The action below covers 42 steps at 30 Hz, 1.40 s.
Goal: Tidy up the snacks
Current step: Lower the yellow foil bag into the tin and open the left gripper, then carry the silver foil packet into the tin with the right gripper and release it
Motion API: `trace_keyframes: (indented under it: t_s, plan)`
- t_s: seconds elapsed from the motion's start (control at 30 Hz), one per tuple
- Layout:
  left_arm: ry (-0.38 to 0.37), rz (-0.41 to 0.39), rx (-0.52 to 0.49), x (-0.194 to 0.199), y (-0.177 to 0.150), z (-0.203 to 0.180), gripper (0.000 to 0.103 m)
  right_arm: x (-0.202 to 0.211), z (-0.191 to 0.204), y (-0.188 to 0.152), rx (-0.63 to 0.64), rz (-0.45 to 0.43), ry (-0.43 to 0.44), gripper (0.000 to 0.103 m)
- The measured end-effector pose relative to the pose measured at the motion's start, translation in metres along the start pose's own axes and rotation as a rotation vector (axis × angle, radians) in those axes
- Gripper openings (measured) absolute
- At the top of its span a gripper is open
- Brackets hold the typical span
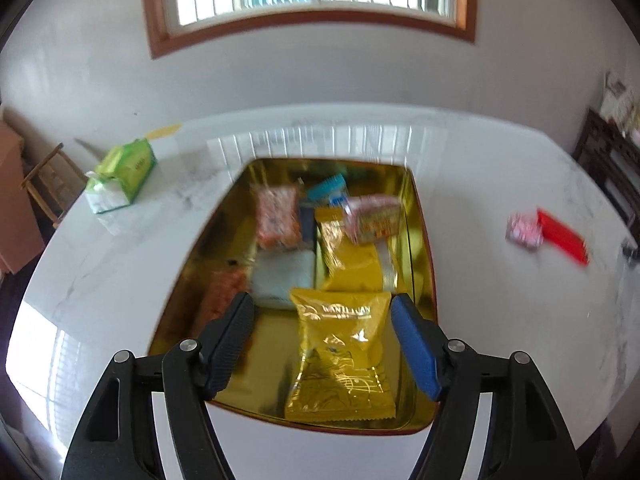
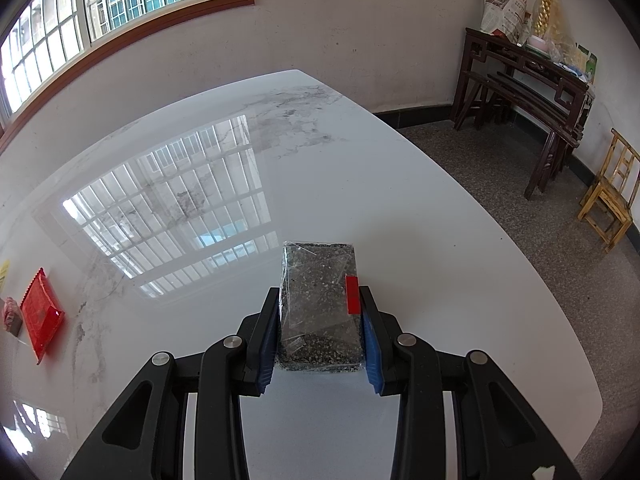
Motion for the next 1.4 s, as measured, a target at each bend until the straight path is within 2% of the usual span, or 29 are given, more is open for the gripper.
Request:
trace_keyframes:
  t_s: [0.17,0.37,0.53,0.67,0.83,0.97,1.07,1.4]
  plan:
    - [0.056,-0.022,0.034,0.018,-0.003,0.012,0.072,0.000,0.000,0.000,-0.002,-0.001,0.008,0.033]
    - [0.193,-0.086,0.084,0.050,-0.014,0.023,0.072,0.001,0.004,0.000,0.013,0.002,0.031,0.033]
    - [0.138,-0.120,0.148,0.074,-0.023,0.023,0.072,0.005,0.006,-0.004,0.017,0.001,0.059,0.033]
    - [0.104,-0.138,0.131,0.087,-0.025,0.013,0.072,0.008,0.007,-0.007,0.010,-0.003,0.078,0.033]
    - [0.101,-0.166,0.109,0.097,-0.025,0.003,0.072,0.011,0.011,-0.011,0.016,-0.004,0.091,0.033]
    - [0.066,-0.150,0.129,0.098,-0.027,0.001,0.072,0.013,0.013,-0.012,0.022,-0.006,0.103,0.033]
    - [0.114,-0.141,0.123,0.096,-0.027,0.004,0.072,0.012,0.015,-0.013,0.031,-0.001,0.105,0.033]
    - [0.190,-0.107,0.115,0.086,-0.039,0.012,0.072,0.012,0.037,-0.022,0.132,0.002,0.067,0.033]
Point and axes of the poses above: each gripper's, at about its wrist camera, not at the fingertips, and x roughly against the way its jaws point, z to its left, y to its top, the point moved 6 cm from there along -x, roughly the way its jaws point, and after that the axes turned 12 degrees about y, right-handed, at the moved point
